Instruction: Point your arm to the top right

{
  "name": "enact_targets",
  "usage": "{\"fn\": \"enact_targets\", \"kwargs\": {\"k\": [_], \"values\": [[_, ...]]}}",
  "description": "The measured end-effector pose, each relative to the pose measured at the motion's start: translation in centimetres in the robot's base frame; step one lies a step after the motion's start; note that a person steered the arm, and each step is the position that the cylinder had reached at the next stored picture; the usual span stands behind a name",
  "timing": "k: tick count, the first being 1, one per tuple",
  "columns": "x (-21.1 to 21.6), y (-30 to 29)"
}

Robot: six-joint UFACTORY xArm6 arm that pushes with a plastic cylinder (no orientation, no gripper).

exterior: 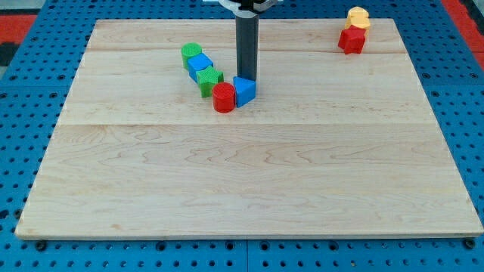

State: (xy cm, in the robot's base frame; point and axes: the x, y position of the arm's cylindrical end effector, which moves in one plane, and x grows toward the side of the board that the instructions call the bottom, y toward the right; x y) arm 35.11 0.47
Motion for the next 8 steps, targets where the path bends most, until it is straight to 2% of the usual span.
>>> {"fn": "enact_targets", "kwargs": {"k": [2, 3, 4, 8], "values": [[0.3, 0.0], [-1.0, 0.8], [-1.9, 3.7], [-3.4, 28.0]]}}
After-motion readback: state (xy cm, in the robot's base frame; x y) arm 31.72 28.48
